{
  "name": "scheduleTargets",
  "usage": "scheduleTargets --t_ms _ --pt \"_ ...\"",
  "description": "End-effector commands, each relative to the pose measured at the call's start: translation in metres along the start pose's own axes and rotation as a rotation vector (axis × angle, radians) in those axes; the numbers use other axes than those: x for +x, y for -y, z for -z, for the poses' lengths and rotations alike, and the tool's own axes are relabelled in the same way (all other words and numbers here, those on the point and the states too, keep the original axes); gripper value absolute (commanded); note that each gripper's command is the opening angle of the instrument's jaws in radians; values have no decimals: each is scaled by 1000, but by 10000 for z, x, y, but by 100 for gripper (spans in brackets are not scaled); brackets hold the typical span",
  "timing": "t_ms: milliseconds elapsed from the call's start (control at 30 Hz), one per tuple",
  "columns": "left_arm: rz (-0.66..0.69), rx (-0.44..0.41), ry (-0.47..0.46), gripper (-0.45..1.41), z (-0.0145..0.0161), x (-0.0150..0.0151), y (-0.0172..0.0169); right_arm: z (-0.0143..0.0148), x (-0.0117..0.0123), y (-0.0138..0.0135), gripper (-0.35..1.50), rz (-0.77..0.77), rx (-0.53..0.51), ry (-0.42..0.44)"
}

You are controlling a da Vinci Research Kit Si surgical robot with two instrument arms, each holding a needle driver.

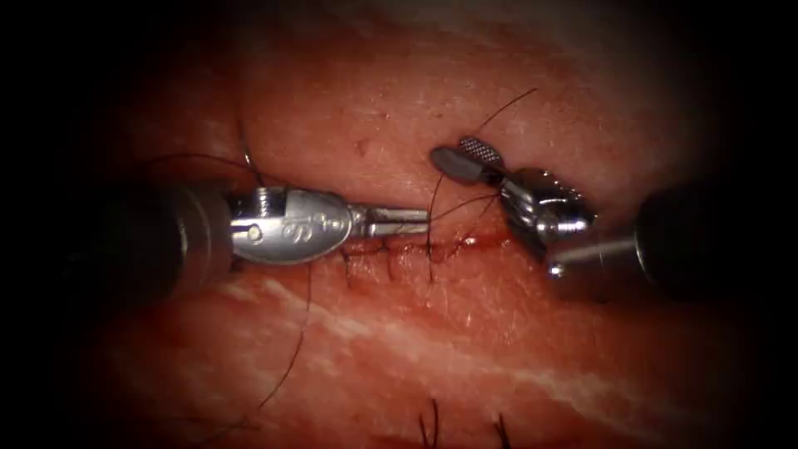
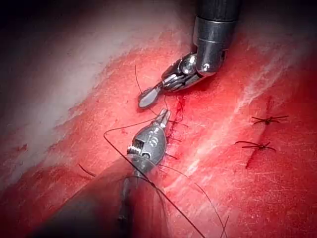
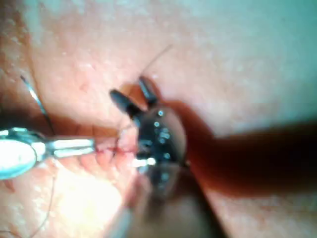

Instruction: Wound Closure

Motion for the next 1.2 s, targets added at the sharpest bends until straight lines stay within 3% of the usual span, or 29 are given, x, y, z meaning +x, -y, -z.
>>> scheduleTargets --t_ms 33,100,167,300,767,1000,1200 --pt "1 -2 -2 -45 -8 -5 -5 -3 -10 -1 56 -7 3 -5" --pt "1 -3 -2 -45 -7 -5 -5 -2 -10 -1 52 -9 9 -12" --pt "1 -3 -2 -45 -7 -5 -5 0 -9 -1 32 -10 5 -23" --pt "0 -9 2 -45 -5 -6 -4 2 -9 0 -35 -10 8 -24" --pt "24 -3 43 -45 9 -37 30 39 -19 41 -35 57 45 -54" --pt "51 10 72 -45 4 -60 80 60 -38 61 -35 88 106 -39" --pt "79 29 94 -45 -1 -75 143 69 -61 71 -35 192 228 26"
